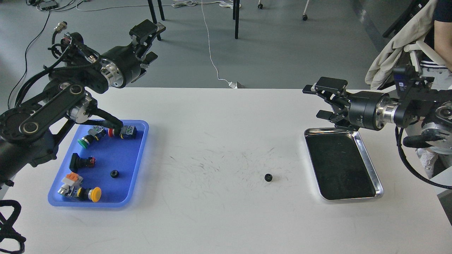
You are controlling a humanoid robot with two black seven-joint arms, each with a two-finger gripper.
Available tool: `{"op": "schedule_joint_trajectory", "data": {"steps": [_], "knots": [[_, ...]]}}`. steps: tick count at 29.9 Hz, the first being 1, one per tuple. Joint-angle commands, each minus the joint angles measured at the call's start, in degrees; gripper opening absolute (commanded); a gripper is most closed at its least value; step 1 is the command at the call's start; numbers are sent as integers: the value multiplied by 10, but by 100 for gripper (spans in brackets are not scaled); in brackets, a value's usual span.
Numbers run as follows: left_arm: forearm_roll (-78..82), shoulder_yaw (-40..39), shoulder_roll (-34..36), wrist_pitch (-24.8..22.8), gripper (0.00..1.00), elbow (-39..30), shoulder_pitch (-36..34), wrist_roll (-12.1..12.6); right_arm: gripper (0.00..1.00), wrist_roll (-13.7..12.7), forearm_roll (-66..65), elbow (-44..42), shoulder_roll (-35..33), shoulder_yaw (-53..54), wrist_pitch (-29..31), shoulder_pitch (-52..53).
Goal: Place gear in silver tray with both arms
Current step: 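Reach the right gripper to the gear on the table and grasp it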
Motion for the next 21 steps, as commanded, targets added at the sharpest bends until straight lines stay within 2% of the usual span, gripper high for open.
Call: {"op": "schedule_joint_trajectory", "data": {"steps": [1,4,10,15,21], "knots": [[-1,-1,2,1,97,-1,4,-3,99,-7,-6,-2,50,-141,-1,89],[-1,-2,2,2,97,-1,5,-4,99,-8,-15,-4,90,-208,-2,117],[-1,-19,1,2,97,-1,17,-4,99,-13,-57,-26,142,-268,-5,119],[-1,-20,2,1,97,-1,17,-5,99,-50,-57,-50,187,-308,-5,136],[-1,-21,5,1,97,-2,17,-5,99,-58,-55,-81,243,-359,-1,157]]}}
